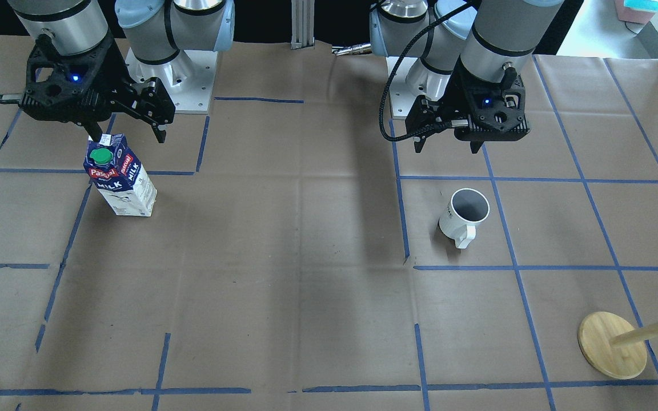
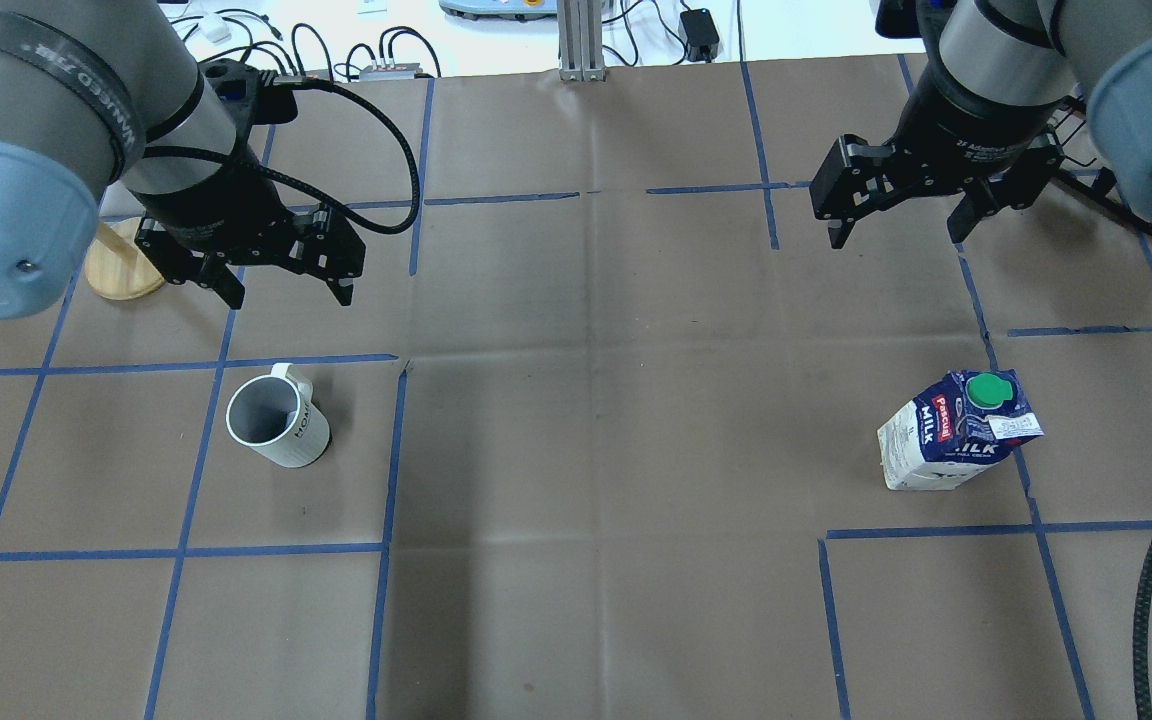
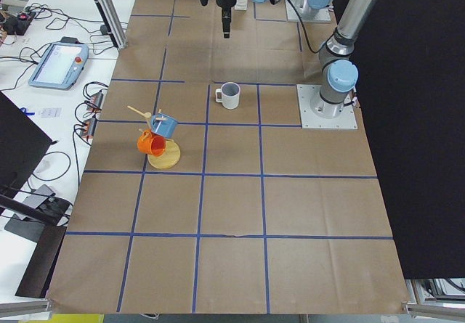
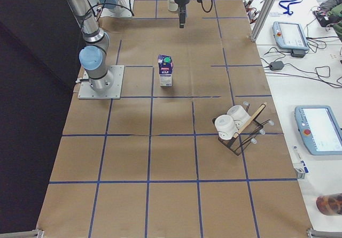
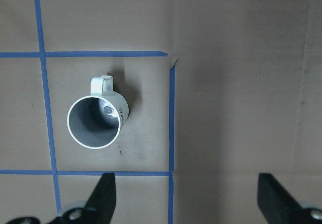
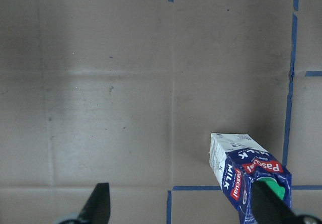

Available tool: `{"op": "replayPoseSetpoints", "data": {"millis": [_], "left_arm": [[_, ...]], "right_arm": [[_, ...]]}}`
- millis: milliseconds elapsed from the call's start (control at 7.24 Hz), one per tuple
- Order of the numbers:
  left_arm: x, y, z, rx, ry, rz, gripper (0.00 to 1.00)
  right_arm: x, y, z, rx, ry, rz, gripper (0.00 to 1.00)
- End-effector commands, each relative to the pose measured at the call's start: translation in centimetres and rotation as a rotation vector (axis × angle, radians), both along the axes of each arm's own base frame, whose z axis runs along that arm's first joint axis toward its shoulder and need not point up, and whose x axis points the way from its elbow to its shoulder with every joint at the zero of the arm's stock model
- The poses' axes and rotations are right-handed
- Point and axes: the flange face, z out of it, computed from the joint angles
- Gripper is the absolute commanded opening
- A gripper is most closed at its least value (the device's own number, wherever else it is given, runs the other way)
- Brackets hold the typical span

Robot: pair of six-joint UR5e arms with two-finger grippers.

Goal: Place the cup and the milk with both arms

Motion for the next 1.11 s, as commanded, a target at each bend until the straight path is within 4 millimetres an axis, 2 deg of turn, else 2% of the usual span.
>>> {"op": "replayPoseSetpoints", "data": {"millis": [0,138,276,415,553,967], "left_arm": [[4.4,0.0,-2.4,0.031,-0.039,-0.073,0.99],[9.0,-0.3,-5.2,0.021,-0.031,-0.103,0.99],[11.7,0.9,-8.7,0.021,-0.028,-0.07,0.99],[12.9,2.4,-11.6,0.017,-0.024,-0.039,0.99],[13.6,3.5,-13.4,0.044,-0.017,-0.012,0.99],[13.6,2.4,-16.1,-0.003,0.049,-0.018,0.99]], "right_arm": [[0.0,0.0,0.0,0.001,0.001,0.002,1.0],[0.0,-0.1,-0.1,0.002,0.001,0.002,1.0],[0.0,0.0,0.0,-0.001,-0.001,0.002,1.0],[0.0,-0.1,-0.2,0.004,0.001,0.003,1.0],[0.0,-0.1,-0.1,0.002,0.001,0.005,1.0],[0.0,-0.1,-0.1,0.002,0.001,0.005,1.0]]}}
